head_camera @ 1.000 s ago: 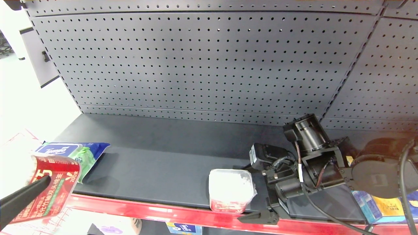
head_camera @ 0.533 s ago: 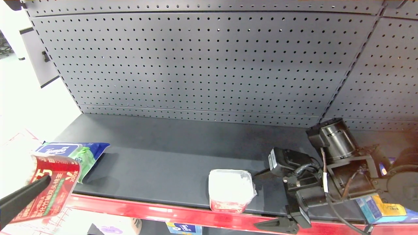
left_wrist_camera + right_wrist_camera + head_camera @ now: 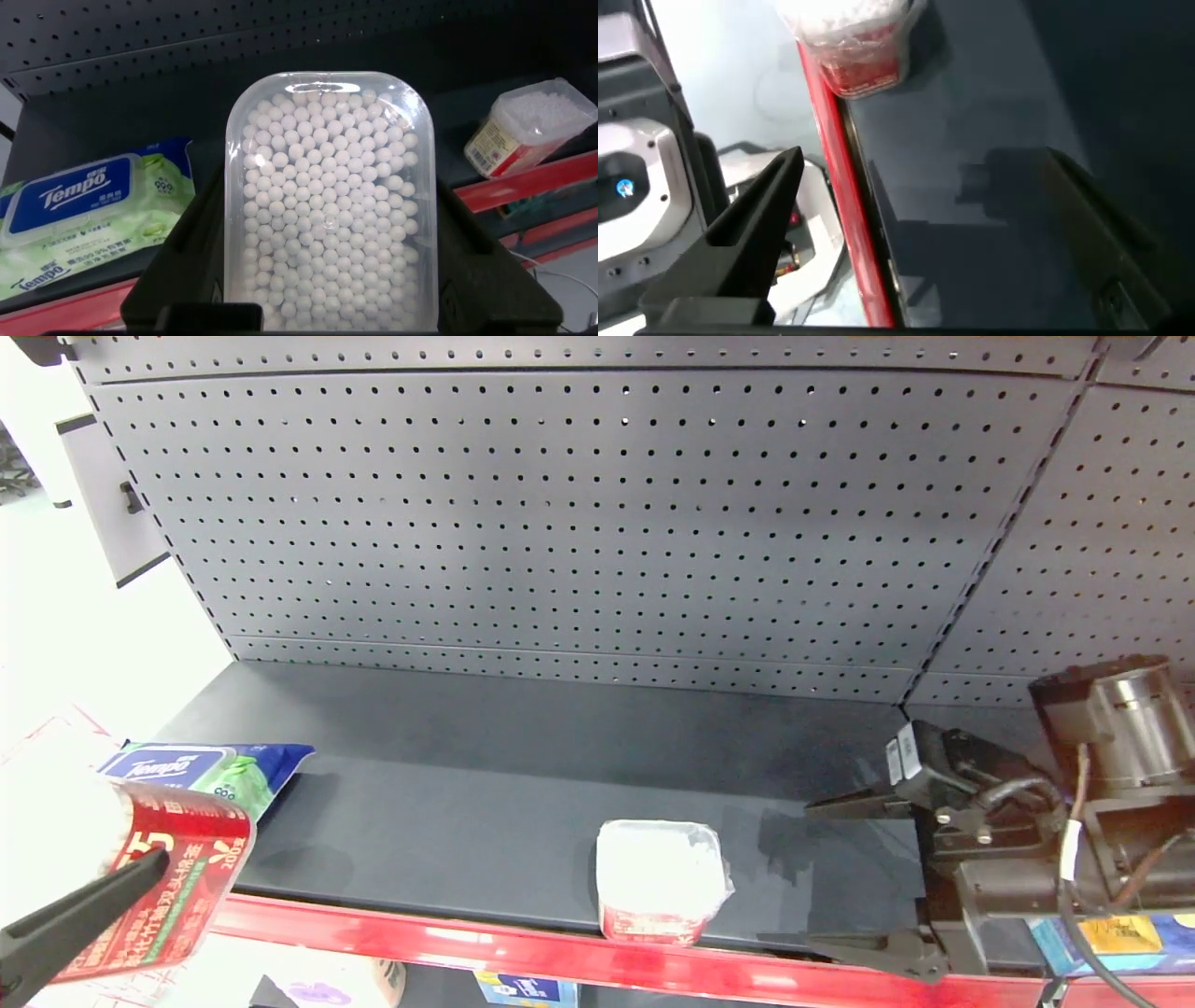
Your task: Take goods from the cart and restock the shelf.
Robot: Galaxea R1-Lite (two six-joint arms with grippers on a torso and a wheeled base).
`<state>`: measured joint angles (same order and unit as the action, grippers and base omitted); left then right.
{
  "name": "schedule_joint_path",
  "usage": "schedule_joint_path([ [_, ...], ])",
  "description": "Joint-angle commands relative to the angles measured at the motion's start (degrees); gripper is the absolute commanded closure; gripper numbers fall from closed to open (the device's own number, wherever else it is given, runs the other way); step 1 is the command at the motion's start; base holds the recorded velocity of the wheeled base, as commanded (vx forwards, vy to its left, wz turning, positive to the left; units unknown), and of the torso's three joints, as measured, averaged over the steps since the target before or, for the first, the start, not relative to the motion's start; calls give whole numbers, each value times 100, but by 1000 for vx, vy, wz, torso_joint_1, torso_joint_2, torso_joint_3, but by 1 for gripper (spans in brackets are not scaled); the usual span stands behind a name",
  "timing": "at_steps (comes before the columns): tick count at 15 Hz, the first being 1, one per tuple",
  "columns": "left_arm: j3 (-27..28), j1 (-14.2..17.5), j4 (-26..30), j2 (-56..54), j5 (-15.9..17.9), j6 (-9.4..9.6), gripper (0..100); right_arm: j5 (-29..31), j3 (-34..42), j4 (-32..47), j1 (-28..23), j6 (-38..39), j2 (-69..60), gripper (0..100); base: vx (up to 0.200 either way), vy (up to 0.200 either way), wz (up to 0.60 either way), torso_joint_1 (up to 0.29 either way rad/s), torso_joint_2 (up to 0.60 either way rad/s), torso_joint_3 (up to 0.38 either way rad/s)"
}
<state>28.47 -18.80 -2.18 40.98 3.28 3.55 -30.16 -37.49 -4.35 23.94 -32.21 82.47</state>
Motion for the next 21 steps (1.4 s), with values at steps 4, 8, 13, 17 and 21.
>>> schedule_joint_path([
  [4,63,-10,-2,331,235,-3,100,1487,760,-4,-83,1586,-2569,0,0,0,0,0,0,0],
  [8,168,-10,-2,577,744,6,100,3227,1006,75,-258,2377,-4450,0,0,0,0,0,0,0],
  [13,414,-10,-353,1395,1237,164,100,4501,1358,1112,-1164,2597,-6015,0,0,0,0,0,0,0],
  [17,906,-10,-749,2379,1808,348,100,4519,1551,1332,-1515,2588,-6515,0,0,0,0,0,0,0],
  [21,1504,-63,-740,3276,2274,928,100,4334,2070,1340,-1313,2474,-7210,0,0,0,0,0,0,0],
])
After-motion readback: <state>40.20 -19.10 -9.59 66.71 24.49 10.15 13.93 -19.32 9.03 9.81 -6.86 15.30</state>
